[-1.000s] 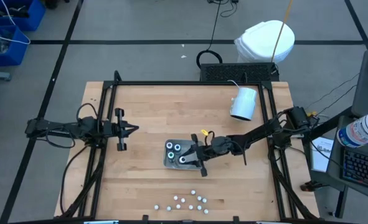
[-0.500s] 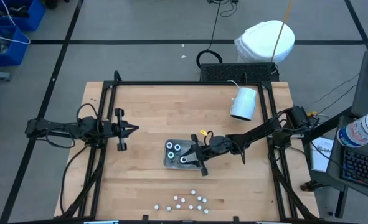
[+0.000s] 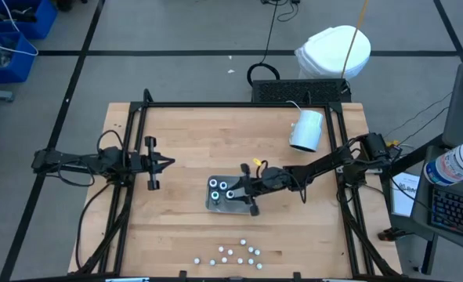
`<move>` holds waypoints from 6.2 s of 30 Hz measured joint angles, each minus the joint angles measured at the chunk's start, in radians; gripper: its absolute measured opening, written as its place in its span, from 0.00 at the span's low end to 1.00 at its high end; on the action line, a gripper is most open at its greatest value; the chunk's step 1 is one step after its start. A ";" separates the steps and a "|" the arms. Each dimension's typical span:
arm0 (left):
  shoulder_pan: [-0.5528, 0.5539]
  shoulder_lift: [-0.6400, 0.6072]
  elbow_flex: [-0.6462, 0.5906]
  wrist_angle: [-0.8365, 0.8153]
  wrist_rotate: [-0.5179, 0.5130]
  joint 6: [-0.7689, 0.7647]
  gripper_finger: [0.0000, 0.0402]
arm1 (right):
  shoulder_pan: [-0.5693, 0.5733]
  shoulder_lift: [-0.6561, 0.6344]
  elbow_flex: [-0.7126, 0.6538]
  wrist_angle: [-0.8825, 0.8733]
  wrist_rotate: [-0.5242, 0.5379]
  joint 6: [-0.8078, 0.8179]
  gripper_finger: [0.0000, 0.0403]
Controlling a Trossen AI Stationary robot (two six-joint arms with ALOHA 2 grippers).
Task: Pick & Place food coloring
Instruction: Put the big black food coloring bottle into the gray bin, then put the small red food coloring bottle into the gray bin
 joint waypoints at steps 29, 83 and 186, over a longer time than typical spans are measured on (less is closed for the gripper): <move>0.000 0.000 0.000 0.000 -0.014 0.067 0.02 | -0.006 0.152 0.115 -0.084 0.008 0.032 0.30; 0.000 0.000 0.000 0.007 -0.049 0.064 0.02 | 0.007 0.233 0.110 0.056 0.059 0.094 0.31; -0.728 1.508 1.100 -0.668 -0.245 -0.665 0.13 | 0.111 -0.642 -0.527 0.093 0.060 -0.012 0.01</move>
